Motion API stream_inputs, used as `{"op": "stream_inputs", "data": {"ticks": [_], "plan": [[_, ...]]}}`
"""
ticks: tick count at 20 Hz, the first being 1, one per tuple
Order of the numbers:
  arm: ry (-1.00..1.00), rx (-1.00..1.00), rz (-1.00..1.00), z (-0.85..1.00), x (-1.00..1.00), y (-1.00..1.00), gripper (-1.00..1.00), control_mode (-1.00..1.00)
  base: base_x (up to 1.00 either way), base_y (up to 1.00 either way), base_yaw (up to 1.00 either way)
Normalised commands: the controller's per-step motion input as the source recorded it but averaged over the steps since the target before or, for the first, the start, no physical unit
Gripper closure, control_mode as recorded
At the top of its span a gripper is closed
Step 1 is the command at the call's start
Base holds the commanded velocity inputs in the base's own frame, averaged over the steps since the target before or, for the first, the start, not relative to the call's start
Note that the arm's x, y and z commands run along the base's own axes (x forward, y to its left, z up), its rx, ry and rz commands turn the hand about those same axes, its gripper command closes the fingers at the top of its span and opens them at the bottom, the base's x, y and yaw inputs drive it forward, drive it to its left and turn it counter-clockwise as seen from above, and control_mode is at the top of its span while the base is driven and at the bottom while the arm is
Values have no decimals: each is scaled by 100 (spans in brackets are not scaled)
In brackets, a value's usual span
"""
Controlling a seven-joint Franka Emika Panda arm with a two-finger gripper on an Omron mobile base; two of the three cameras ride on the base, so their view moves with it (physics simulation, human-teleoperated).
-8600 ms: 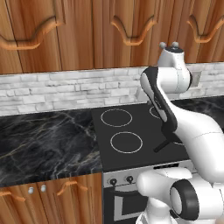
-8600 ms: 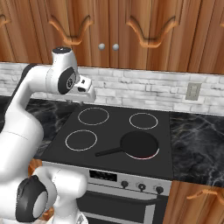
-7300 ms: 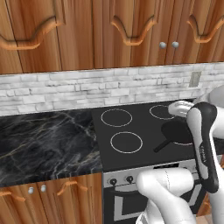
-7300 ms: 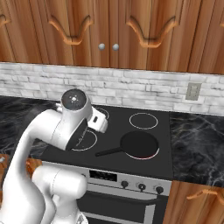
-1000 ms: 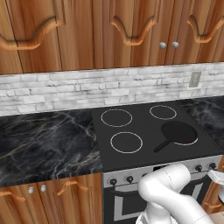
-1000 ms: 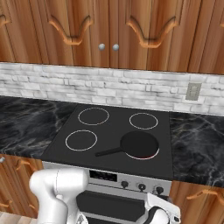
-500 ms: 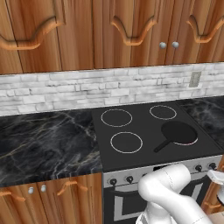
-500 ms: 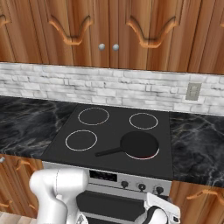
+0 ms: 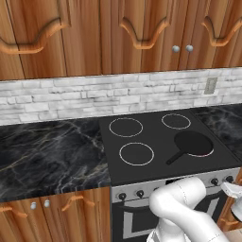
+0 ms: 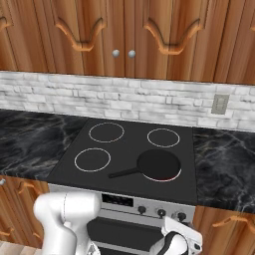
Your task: Turn off the front right burner of the stove.
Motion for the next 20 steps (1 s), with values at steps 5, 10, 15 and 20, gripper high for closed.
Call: {"op": "stream_inputs", "data": {"ticks": [5,10,15,20], "plan": [[0,0,-1,0,2,0,-100,-100,0,0,0],[-1,-1,-2,6,0,0,-100,-100,0,0,0],[-2,0,-2,26,-4,-2,-100,-100,0,0,0],[-3,0,0,10,0,0,-100,-100,0,0,0]]}}
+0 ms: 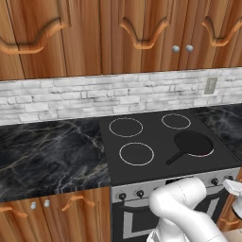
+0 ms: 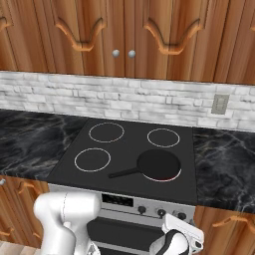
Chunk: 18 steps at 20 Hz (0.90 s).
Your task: Turn off the front right burner of the stove.
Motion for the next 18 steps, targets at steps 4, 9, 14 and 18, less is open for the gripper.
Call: {"op": "stream_inputs", "data": {"ticks": [4,9,14,18], "plan": [[-1,0,0,0,0,6,-100,-100,0,0,0],[0,0,0,-3,0,6,-100,-100,0,0,0],[0,0,0,-1,0,0,-100,-100,0,0,0],[0,0,0,0,0,0,100,-100,0,0,0]]}}
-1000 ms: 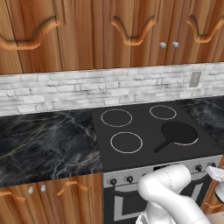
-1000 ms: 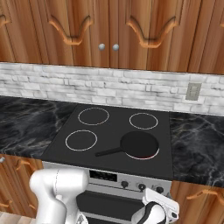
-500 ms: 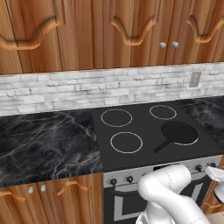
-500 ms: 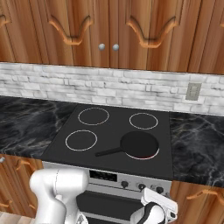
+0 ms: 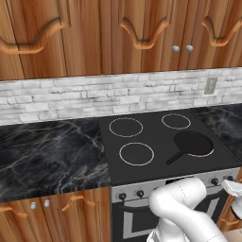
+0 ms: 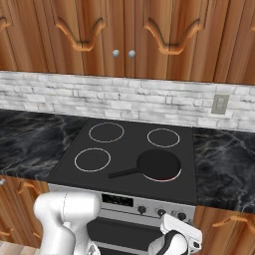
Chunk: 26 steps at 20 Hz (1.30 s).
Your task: Turn off the front right burner of the stove.
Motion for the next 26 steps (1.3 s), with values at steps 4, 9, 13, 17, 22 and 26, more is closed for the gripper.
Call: {"op": "stream_inputs", "data": {"ticks": [4,9,13,17,22,26], "plan": [[0,0,0,-1,0,0,100,-100,0,0,0],[-1,0,0,-7,0,0,100,-100,0,0,0],[-4,0,0,-8,0,0,100,-100,0,0,0],[-5,7,0,-8,0,10,100,-100,0,0,0],[-4,17,0,-1,-1,13,100,-100,0,0,0],[0,26,0,0,0,14,100,-100,0,0,0]]}}
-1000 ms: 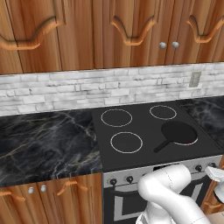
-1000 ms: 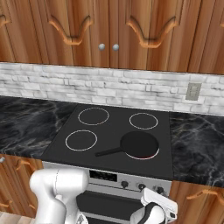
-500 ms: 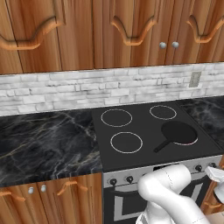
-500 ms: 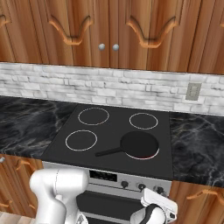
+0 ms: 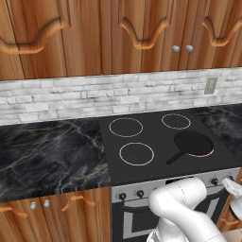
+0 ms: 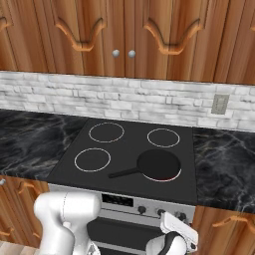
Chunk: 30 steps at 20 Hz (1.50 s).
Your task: Turn off the front right burner of the stove.
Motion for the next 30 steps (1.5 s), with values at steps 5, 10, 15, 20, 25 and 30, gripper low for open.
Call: {"op": "stream_inputs", "data": {"ticks": [5,10,15,20,25,30], "plan": [[-2,28,0,0,-13,15,100,-100,0,0,0],[-4,32,2,0,-18,15,100,-100,0,0,0],[-7,39,7,0,-17,17,100,-100,0,0,0],[-6,39,6,0,-2,7,100,-100,0,0,0],[0,38,5,1,4,9,100,-100,0,0,0],[0,36,5,7,16,16,100,-100,0,0,0]]}}
